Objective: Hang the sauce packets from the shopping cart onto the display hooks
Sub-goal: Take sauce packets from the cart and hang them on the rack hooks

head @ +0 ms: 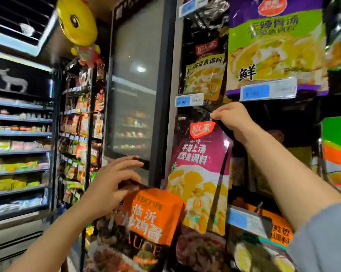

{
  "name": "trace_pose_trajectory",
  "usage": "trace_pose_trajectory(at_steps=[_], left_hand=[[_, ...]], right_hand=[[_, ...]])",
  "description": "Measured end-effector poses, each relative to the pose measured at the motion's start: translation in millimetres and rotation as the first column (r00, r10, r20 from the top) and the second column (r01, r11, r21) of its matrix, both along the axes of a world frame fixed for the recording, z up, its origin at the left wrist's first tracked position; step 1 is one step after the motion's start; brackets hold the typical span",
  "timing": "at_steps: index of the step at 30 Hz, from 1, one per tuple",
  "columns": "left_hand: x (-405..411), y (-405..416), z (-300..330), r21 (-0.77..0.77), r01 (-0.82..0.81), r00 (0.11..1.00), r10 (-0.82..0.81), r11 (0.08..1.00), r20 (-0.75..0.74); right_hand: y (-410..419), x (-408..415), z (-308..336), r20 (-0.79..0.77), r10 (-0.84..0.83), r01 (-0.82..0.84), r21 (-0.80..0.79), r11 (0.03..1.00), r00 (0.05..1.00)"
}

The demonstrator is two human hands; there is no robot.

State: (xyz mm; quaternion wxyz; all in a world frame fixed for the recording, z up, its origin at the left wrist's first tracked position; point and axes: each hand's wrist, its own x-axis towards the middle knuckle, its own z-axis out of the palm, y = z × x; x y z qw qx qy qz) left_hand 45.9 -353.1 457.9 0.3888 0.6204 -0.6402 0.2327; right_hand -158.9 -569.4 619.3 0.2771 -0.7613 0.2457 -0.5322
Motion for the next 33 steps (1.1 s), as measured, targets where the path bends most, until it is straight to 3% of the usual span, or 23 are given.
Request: trace_pose_trajectory(at_steps=[7, 12, 18, 23, 29, 33], left_hand=[[0.3, -3.8, -5.6, -0.042, -0.032, 0.994, 0.028, 0.999, -0.107], [-7.2, -4.7, -0.3, -0.107, -0.053, 0.992, 0.040, 0.993, -0.122], [-10.6, -15.1, 5.3, -0.097, -0.103, 0.992, 0.095, 0.990, -0.089], [-8.9, -27.4, 8.7, -0.097, -0.091, 0.990, 0.080, 0.991, -0.116], [-10.9, -41.0, 15.1, -0.101, -0.069, 0.978, 0.048, 0.993, -0.201], [-9.6, -51.8, 17.5, -0.084, -0.067, 0.982, 0.050, 0.994, -0.182]], right_hand=[[0.5, 46.1, 13.5, -0.035, 0.156, -0.154, 0.048, 0.987, 0.987], [-11.6, 44.8, 3.1, 0.124, 0.274, -0.293, 0.176, 0.940, 0.954], [-33.3, 47.0, -5.1, 0.240, 0.304, -0.365, 0.280, 0.888, 0.922], [-41.2, 55.6, 7.0, 0.243, 0.399, -0.452, 0.225, 0.863, 0.884], [-48.2, 64.5, 18.5, 0.170, 0.355, -0.379, 0.137, 0.915, 0.919], [-50.8, 61.4, 21.7, 0.108, 0.341, -0.350, 0.082, 0.933, 0.934]])
